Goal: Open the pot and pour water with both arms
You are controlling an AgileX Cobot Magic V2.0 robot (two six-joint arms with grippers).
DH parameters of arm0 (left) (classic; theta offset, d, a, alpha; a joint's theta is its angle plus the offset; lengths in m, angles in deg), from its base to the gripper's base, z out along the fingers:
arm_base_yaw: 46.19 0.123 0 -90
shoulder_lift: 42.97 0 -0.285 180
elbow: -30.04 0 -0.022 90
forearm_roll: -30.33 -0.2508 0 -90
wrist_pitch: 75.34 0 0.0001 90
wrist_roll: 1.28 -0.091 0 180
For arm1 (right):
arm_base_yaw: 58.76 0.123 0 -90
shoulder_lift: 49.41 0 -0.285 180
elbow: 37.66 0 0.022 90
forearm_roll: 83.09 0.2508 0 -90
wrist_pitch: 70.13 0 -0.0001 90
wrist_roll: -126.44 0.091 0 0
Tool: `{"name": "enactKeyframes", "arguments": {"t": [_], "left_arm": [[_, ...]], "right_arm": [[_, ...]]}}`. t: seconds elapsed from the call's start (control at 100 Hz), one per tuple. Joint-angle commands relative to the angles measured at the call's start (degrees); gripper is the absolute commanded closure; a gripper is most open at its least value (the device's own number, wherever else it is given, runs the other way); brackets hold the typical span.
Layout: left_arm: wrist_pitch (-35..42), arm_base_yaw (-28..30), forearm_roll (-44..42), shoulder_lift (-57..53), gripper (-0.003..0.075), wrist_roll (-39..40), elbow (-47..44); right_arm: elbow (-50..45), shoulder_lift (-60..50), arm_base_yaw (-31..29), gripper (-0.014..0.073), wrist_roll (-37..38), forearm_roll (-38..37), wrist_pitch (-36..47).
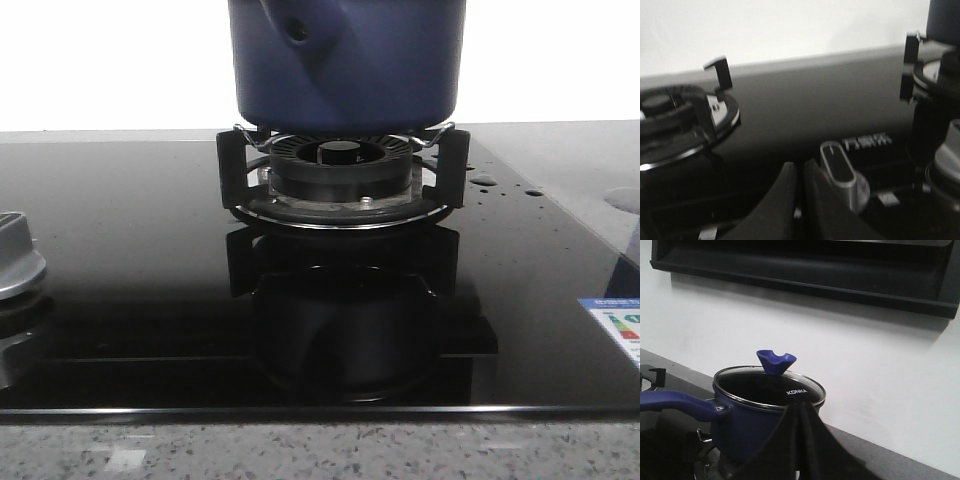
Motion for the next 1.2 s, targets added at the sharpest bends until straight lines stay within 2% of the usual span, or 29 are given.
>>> {"name": "enactKeyframes", "arguments": {"t": [0.0, 0.08, 0.32, 0.98, 1.19], "left_arm": [[-0.6, 0.9, -1.0, -1.8, 0.0740, 1.0, -2.5], [-4.2, 2.7, -0.9, -1.8, 0.0740, 1.0, -2.5], [-4.0, 6.0, -0.9, -1.8, 0.0740, 1.0, -2.5], [-4.0, 6.0, -0.8, -1.8, 0.0741, 1.0, -2.5], [-4.0, 6.0, -0.8, -1.8, 0.0740, 1.0, -2.5]], "right_arm": [[1.3, 0.4, 0.1, 0.0657, -0.3, 1.4, 0.5], [1.3, 0.4, 0.1, 0.0657, -0.3, 1.4, 0.5], [1.3, 0.4, 0.1, 0.0657, -0.3, 1.4, 0.5], [1.3, 0.4, 0.1, 0.0657, -0.3, 1.4, 0.5], [-0.4, 0.0, 0.1, 0.0657, -0.4, 1.4, -3.6]]}}
